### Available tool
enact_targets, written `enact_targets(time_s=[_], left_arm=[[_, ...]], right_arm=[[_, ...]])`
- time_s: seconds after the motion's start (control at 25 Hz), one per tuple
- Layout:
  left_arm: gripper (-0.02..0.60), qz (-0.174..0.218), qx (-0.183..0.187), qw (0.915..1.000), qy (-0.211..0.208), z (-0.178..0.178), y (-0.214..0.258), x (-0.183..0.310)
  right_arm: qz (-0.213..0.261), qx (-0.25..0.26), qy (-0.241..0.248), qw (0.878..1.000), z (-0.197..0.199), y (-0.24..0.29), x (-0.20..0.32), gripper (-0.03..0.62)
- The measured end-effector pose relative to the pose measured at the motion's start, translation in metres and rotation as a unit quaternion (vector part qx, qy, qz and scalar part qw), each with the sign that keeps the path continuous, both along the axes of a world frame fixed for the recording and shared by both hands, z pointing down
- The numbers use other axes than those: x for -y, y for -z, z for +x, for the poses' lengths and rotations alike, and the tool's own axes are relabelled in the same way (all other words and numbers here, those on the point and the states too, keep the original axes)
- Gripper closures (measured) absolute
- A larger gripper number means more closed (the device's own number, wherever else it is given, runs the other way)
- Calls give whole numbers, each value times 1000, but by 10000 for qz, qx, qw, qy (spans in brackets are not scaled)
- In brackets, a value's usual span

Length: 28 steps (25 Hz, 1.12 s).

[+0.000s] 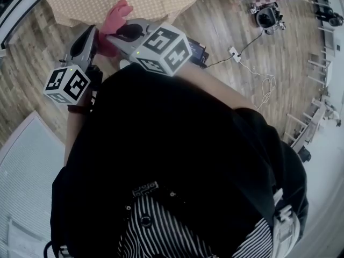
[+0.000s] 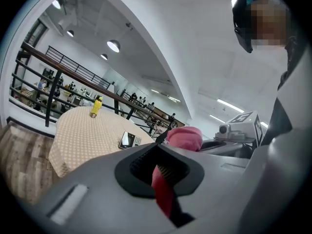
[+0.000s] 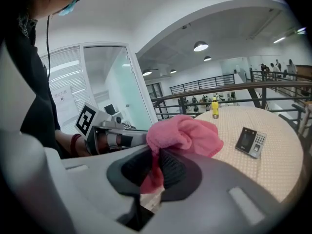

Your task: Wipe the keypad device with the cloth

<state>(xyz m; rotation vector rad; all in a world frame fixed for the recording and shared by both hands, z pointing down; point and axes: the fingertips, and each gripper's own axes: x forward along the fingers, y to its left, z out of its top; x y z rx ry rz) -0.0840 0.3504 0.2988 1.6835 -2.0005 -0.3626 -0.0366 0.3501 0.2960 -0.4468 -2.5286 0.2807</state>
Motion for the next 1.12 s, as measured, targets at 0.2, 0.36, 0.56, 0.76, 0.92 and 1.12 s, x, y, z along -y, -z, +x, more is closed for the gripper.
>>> enact_targets(time_s=[0.2, 0.36, 0.56, 0.76, 0.92, 1.12], left_arm=[[577, 118, -182, 9992, 343, -32, 2, 1], [577, 71, -238, 9990, 375, -49, -2, 18], [577, -82, -211, 9991, 370, -73, -5, 46], [577, -254, -146, 9992, 290, -94, 1, 93], [577, -506, -64, 9986, 101, -100, 0, 127], [577, -743, -1, 9972, -51, -112, 0, 180]], right_arm=[[52, -101, 326, 9994, -35, -5, 5, 551], [-111, -106, 347, 9993, -55, -8, 20, 551], [-309, -90, 335, 9989, -79, -10, 49, 551], [-420, -10, 245, 9988, -102, -5, 97, 551], [-533, 18, 217, 9983, -110, -7, 128, 551], [-738, -1, 177, 9971, -123, -8, 179, 551]])
